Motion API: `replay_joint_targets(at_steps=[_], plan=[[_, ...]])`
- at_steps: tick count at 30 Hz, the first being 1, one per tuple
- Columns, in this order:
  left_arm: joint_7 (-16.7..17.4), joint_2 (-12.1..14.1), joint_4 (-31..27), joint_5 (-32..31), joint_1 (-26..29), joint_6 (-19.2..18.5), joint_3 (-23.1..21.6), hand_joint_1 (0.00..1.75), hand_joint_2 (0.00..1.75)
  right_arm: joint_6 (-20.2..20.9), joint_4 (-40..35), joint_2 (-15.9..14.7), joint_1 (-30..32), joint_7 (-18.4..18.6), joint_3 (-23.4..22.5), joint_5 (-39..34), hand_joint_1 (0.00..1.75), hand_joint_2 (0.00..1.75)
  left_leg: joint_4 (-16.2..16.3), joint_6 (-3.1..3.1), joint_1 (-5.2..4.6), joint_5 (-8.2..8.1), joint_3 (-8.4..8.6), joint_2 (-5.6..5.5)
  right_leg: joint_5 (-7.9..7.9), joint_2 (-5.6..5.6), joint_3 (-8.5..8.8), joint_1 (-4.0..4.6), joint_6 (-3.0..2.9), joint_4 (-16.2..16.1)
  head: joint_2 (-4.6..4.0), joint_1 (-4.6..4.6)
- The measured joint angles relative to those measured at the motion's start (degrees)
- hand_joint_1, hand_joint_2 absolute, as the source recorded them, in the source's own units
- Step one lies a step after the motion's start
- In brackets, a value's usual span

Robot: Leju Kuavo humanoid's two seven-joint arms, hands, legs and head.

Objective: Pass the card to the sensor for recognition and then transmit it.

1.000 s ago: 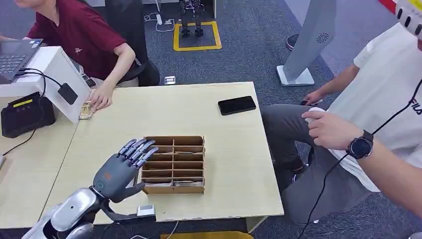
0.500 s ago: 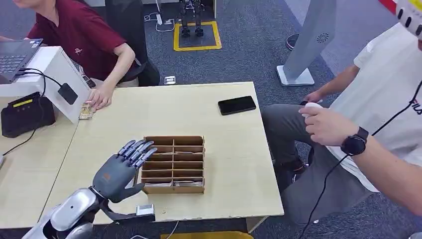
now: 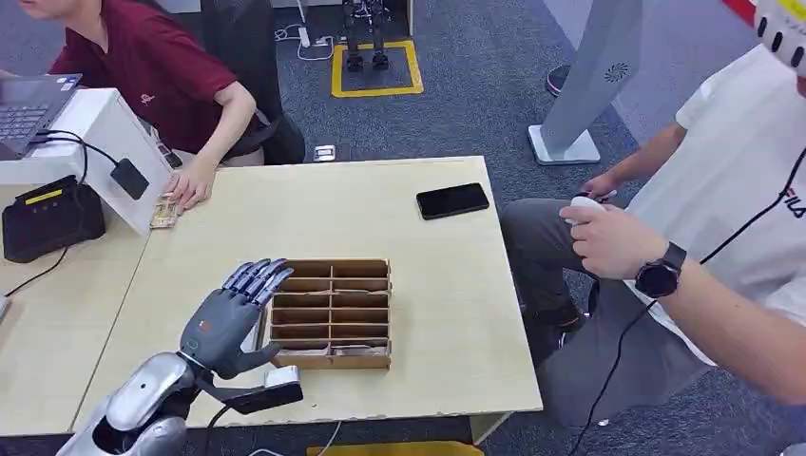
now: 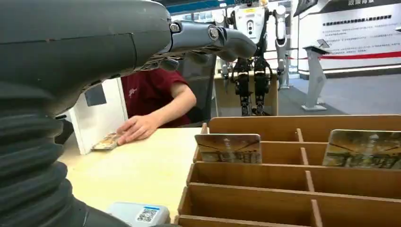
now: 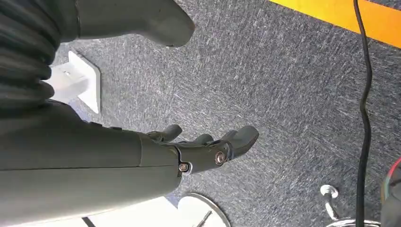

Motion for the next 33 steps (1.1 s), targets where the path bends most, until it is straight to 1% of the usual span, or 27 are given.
replay_joint_targets(at_steps=[7,17,22,33], plan=[[0.09,-1.35,0.20,0.22,-0.13,-0.11,0.68,0.00,1.75,0.00,0.02,0.00,0.01,0.04,0.00,0.00,0.00,1.75,0.00,0.00,0.01,0.00,0.00,0.00,0.00,0.00,-0.01,0.00,0.00,0.00,0.00,0.00],[0.63,-3.19,1.58,3.89,-0.87,-1.73,1.16,0.00,1.75,-0.07,0.02,0.00,0.00,0.22,0.00,0.02,0.00,1.75,0.00,0.00,0.00,0.00,0.00,0.00,0.00,0.01,-0.01,0.00,0.00,0.00,0.00,0.00],[0.68,-3.67,2.41,4.20,-0.85,-1.77,1.29,0.00,1.75,-0.07,0.02,0.00,0.00,0.24,0.00,0.04,0.00,1.75,0.00,0.00,0.00,0.00,-0.01,0.00,0.00,0.00,-0.01,0.00,0.00,0.00,0.00,0.00],[3.54,-5.81,4.83,4.35,-1.46,-1.55,3.43,0.00,1.75,-0.07,0.02,0.00,-0.09,0.50,0.00,0.09,0.00,1.75,0.00,0.00,0.01,0.00,-0.01,0.00,0.00,0.00,-0.01,0.00,0.00,0.00,0.00,0.00]])
